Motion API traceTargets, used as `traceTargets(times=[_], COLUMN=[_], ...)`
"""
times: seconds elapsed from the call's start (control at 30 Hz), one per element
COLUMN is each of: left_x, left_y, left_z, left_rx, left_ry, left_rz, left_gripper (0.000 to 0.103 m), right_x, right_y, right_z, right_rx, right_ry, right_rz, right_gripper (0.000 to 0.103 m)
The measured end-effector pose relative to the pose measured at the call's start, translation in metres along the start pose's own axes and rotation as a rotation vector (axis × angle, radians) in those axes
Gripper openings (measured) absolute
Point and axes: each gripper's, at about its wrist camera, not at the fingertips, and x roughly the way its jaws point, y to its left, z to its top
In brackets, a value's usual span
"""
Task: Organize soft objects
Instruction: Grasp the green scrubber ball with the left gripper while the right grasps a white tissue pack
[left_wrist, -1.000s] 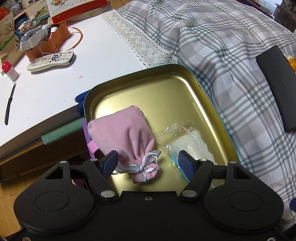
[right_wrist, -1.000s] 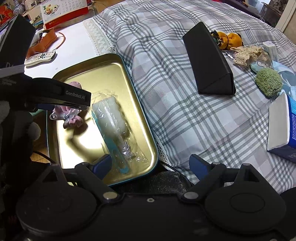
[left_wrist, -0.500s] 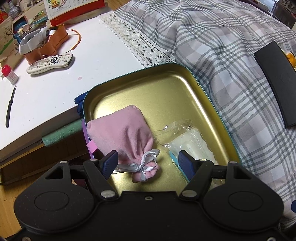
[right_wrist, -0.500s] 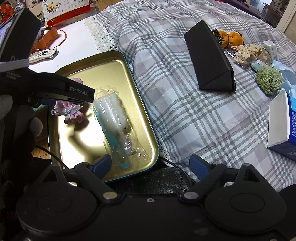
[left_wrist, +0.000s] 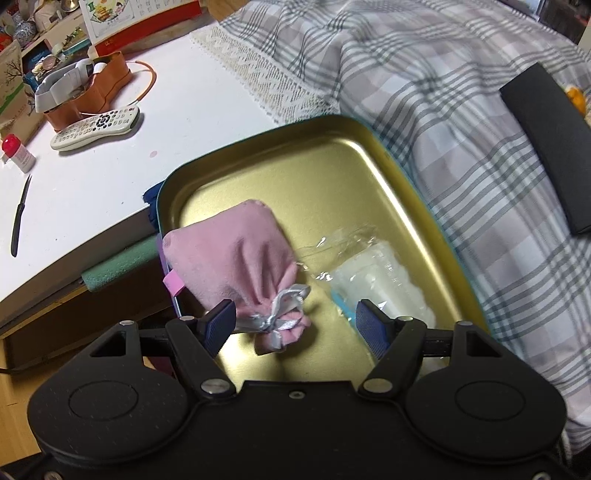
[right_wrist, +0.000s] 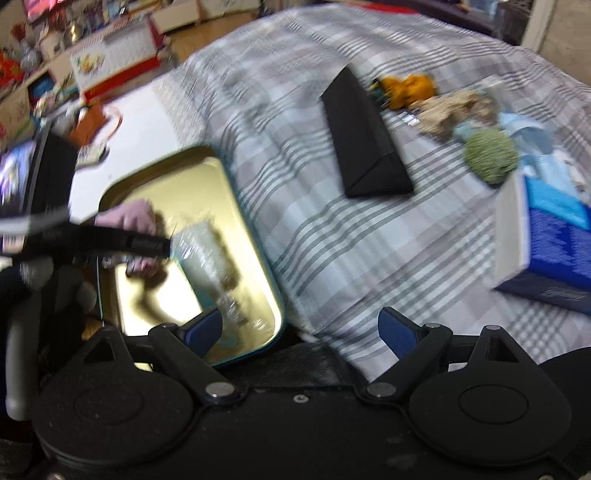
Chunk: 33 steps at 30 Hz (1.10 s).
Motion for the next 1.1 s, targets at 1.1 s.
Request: traceTargets(times=[1.1], left_x=[-0.096], left_y=[-0.245], left_z=[0.054], left_rx=[0.336], left_ry=[-0.105], left_rz=[-0.227], left_gripper=[0.079], right_x=[0.007], right_y=[-0.341], right_z=[0.08], right_rx=[0.851], right_ry=[-0.202], right_rz=[-0.297], right_gripper=[0.102])
